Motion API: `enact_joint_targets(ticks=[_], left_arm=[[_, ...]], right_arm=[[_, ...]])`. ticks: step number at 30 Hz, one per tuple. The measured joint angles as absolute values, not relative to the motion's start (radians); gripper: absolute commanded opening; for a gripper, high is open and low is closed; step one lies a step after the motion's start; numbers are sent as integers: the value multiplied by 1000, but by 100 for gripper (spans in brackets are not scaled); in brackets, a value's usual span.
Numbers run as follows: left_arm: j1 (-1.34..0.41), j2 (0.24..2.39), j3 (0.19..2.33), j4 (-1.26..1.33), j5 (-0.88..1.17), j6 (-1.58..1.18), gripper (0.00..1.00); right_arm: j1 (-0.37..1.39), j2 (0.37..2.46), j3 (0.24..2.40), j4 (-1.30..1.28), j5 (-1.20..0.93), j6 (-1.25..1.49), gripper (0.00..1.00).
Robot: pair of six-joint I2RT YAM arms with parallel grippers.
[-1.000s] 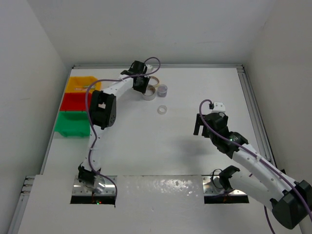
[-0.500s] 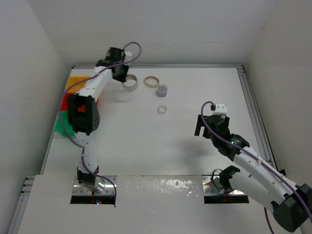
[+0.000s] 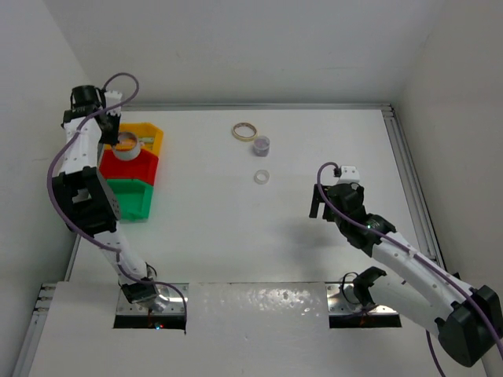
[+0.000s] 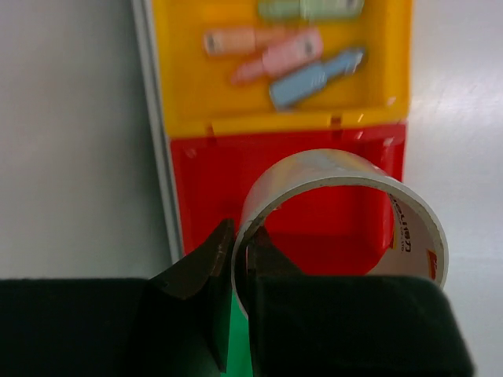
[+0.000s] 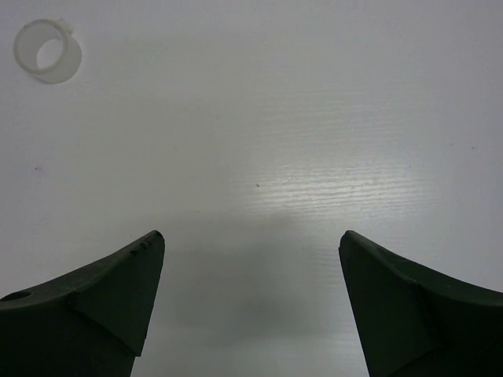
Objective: Sort the stationery into containers
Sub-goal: Place the stationery in the storage box.
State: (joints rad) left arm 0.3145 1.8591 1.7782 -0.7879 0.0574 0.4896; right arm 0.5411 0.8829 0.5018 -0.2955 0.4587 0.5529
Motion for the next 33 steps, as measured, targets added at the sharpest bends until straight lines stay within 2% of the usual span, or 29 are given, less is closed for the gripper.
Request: enact_joint_targets(ticks=[5, 33], left_arm=[[377, 1932, 1675, -805, 78, 486, 0], [388, 2001, 1688, -677, 89, 463, 0]], right_arm=[[541, 872, 483, -286, 460, 550, 91], [541, 807, 438, -325, 479, 565, 91]])
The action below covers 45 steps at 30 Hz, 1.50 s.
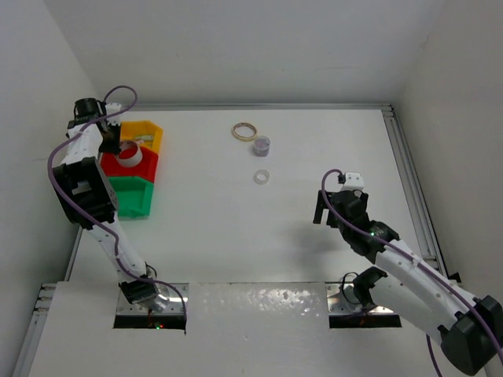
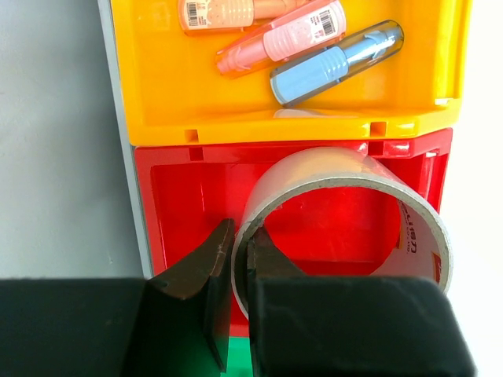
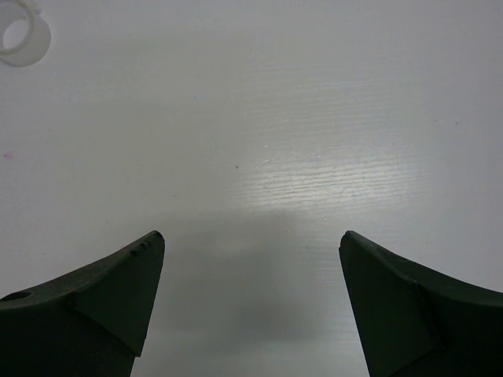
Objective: Sort the stationery into containers
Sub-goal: Place the stationery in the storage box.
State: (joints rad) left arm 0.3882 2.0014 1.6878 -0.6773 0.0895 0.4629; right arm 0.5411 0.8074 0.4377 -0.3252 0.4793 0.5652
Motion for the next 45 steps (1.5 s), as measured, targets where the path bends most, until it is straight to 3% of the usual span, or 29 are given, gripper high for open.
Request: enact_joint_targets(ticks=[37, 39, 42, 43, 45], left_arm=[[415, 2054, 1665, -673, 66, 453, 0], [413, 2081, 1670, -665, 65, 441, 3], [411, 2098, 1670, -662, 62, 436, 16], [411, 2098, 1670, -660, 62, 436, 26], [411, 2098, 1670, -647, 62, 436, 36]], right_arm=[[541, 752, 450, -377, 498, 573, 91], [541, 757, 458, -382, 498, 573, 91], [541, 758, 467, -387, 499, 573, 91], [542, 757, 467, -387, 499, 573, 91], [542, 754, 467, -392, 499, 573, 91]])
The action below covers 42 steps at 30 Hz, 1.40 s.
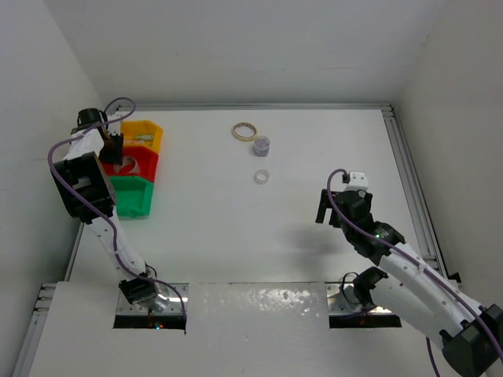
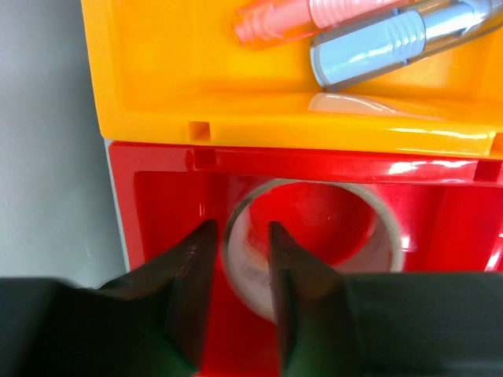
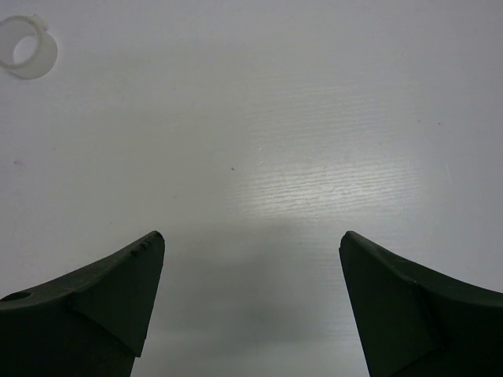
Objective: Sort the stationery into containers
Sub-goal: Place the stationery in the storage box, then pick up the stationery from the center of the board.
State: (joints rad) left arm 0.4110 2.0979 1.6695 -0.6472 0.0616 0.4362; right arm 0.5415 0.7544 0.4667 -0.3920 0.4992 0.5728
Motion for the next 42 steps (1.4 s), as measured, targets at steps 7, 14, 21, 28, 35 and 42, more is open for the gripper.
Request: enact_joint_targets(ticks=[7, 14, 21, 28, 35, 42], left_arm=[[411, 2098, 1670, -636, 64, 410, 56], [406, 2087, 1725, -665, 109, 341, 57], [347, 1909, 1763, -631, 152, 188, 61], [49, 1843, 1902, -602, 147, 164, 36], [-216, 2189, 2159, -662, 149, 151, 68], [-253, 2424, 2202, -651, 138, 133, 78]], right_arm=[[542, 746, 467, -398, 499, 573, 91], [542, 750, 467, -398, 498, 573, 91], [542, 808, 467, -390, 493, 572, 90], [544, 927, 493, -352, 471, 549, 79], [545, 1016, 571, -305, 437, 502, 80], [546, 1029, 598, -313, 434, 490, 81]])
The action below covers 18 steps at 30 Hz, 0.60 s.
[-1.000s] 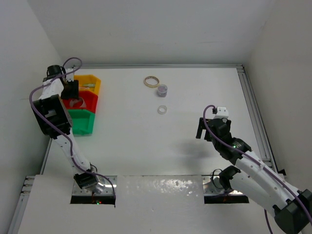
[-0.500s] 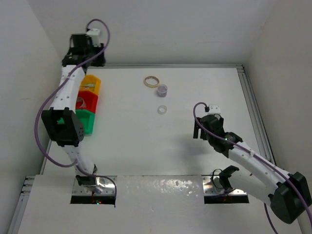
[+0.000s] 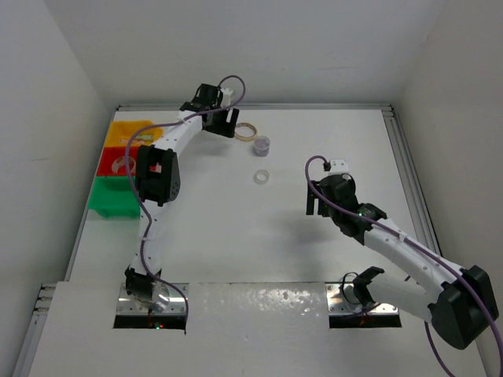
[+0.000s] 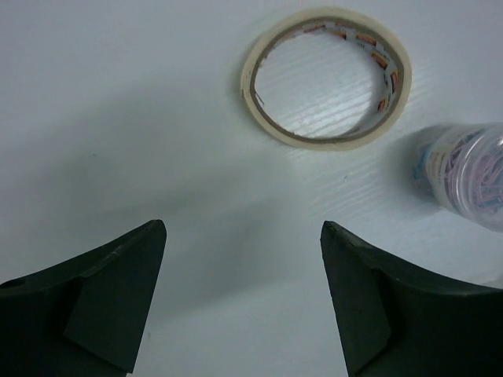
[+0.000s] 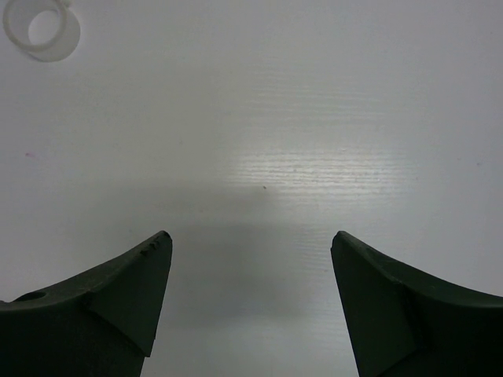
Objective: Sort the stationery into containers
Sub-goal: Pick up the stationery from the center of the board.
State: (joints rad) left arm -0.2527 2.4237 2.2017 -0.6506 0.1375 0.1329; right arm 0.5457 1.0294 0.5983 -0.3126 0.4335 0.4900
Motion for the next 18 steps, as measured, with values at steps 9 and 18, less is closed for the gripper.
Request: enact_joint_targets(ticks=[9, 18], left_arm=[[-262, 2432, 2205, -454, 119, 65, 77], [-310, 2608, 2322, -386, 30, -22, 74]], right_arm=[[546, 973, 544, -369, 426, 569, 81], [546, 994, 544, -423, 427, 599, 81]])
